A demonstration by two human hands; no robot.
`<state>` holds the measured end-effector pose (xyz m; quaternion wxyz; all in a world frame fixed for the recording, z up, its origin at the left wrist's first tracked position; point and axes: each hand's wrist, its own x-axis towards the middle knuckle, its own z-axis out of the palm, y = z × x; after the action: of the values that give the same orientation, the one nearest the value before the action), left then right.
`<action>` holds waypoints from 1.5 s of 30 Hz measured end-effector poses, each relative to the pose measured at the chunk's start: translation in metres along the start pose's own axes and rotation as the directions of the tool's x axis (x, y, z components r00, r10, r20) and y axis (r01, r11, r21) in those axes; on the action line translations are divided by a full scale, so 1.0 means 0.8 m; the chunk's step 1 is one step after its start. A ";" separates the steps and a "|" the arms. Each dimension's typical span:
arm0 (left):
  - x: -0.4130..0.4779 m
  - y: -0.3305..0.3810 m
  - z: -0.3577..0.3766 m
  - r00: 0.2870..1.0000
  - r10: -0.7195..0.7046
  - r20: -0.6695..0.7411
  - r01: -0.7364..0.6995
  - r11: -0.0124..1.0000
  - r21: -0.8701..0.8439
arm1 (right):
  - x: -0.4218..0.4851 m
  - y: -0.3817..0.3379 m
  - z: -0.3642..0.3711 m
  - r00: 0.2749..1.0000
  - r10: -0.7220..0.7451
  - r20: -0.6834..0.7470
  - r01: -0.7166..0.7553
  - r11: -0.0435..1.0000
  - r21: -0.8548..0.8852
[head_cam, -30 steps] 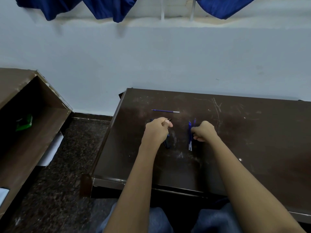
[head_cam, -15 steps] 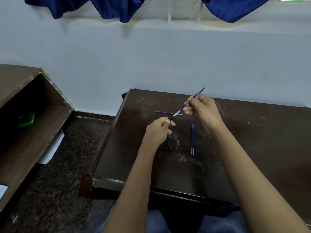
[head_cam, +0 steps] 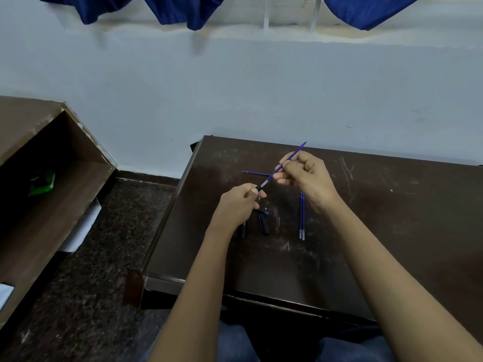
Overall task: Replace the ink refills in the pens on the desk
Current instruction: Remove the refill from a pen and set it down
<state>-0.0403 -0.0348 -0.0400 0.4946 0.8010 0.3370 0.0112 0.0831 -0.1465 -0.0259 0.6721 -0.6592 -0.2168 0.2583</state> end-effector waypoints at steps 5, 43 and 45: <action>0.003 -0.003 0.000 0.999 0.029 0.021 -0.028 0.999 -0.044 | 0.001 0.007 0.005 0.998 -0.021 0.060 0.022 1.000 -0.012; 0.000 -0.002 -0.002 0.991 0.022 -0.131 -0.050 0.977 -0.208 | 0.025 0.008 0.040 0.892 0.435 -0.122 -0.283 0.749 0.599; -0.001 0.004 0.000 0.995 0.021 -0.098 -0.042 0.974 -0.224 | 0.014 -0.004 0.039 0.899 0.436 -0.048 -0.307 0.704 0.641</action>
<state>-0.0395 -0.0365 -0.0374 0.5657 0.7433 0.3440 0.0954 0.0723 -0.1156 -0.0219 0.8017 -0.4542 0.0853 0.3791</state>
